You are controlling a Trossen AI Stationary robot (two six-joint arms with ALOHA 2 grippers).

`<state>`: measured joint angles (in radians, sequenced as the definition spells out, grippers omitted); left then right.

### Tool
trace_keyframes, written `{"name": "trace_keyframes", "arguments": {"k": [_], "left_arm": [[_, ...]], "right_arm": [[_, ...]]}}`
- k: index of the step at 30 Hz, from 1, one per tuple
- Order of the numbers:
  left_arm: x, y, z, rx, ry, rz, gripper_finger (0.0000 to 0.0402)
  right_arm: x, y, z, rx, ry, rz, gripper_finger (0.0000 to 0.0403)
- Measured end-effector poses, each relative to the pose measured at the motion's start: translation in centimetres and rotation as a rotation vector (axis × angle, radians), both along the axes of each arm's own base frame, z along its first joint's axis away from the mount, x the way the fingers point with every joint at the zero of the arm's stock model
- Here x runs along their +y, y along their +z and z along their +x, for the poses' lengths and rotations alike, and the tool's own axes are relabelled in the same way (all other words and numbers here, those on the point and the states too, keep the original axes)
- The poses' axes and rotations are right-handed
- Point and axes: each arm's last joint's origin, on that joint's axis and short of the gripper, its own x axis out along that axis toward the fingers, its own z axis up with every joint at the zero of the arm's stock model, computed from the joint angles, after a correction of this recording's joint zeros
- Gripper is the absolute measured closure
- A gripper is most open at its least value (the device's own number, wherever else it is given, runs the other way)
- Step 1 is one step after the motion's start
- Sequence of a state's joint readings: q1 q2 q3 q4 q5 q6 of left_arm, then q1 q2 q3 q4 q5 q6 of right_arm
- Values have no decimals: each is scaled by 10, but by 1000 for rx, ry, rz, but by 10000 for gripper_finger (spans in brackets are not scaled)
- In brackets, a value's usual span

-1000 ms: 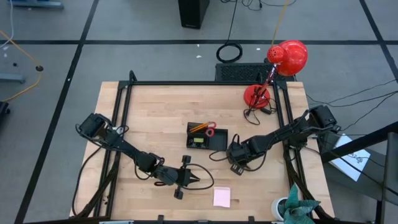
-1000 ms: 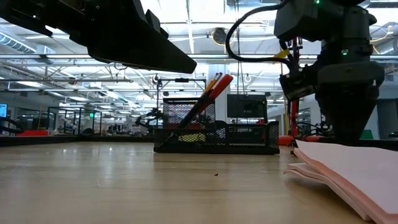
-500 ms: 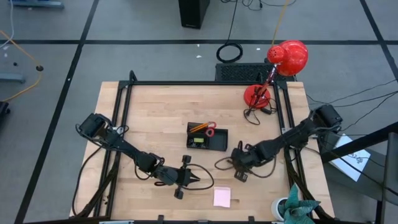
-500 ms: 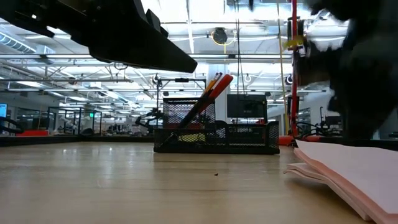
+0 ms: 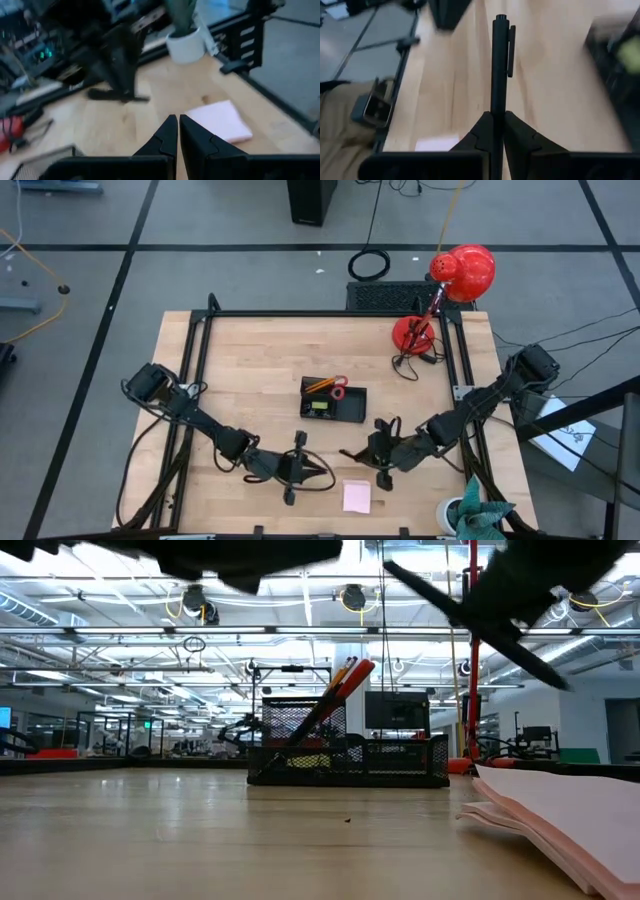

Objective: Pick and place office supplies into organizer
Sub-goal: Put the black pen into the black desk organizer

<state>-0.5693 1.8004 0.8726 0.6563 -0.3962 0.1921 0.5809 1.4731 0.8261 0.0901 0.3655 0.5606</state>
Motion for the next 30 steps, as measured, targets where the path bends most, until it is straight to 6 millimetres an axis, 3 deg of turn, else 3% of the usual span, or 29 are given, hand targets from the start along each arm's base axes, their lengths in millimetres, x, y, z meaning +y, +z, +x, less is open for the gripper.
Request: {"name": "trace_keyframes", "arguments": {"k": [7, 14, 18, 23, 30], "left_arm": [[-14, 16, -6, -162, -25, 60, 376], [-15, 27, -11, -266, 229, 130, 375], [-11, 31, -9, -293, 227, 108, 371], [-8, 34, -4, -321, 115, 47, 322], [1, 34, 2, -317, 127, -4, 220]], "right_arm": [[7, 12, 2, -181, 23, -204, 387], [20, 23, 5, -345, 102, -343, 387], [26, 23, 8, -401, 136, -392, 387], [26, 18, 9, -386, 146, -467, 387], [26, 19, 10, -404, 150, -497, 387]]}}
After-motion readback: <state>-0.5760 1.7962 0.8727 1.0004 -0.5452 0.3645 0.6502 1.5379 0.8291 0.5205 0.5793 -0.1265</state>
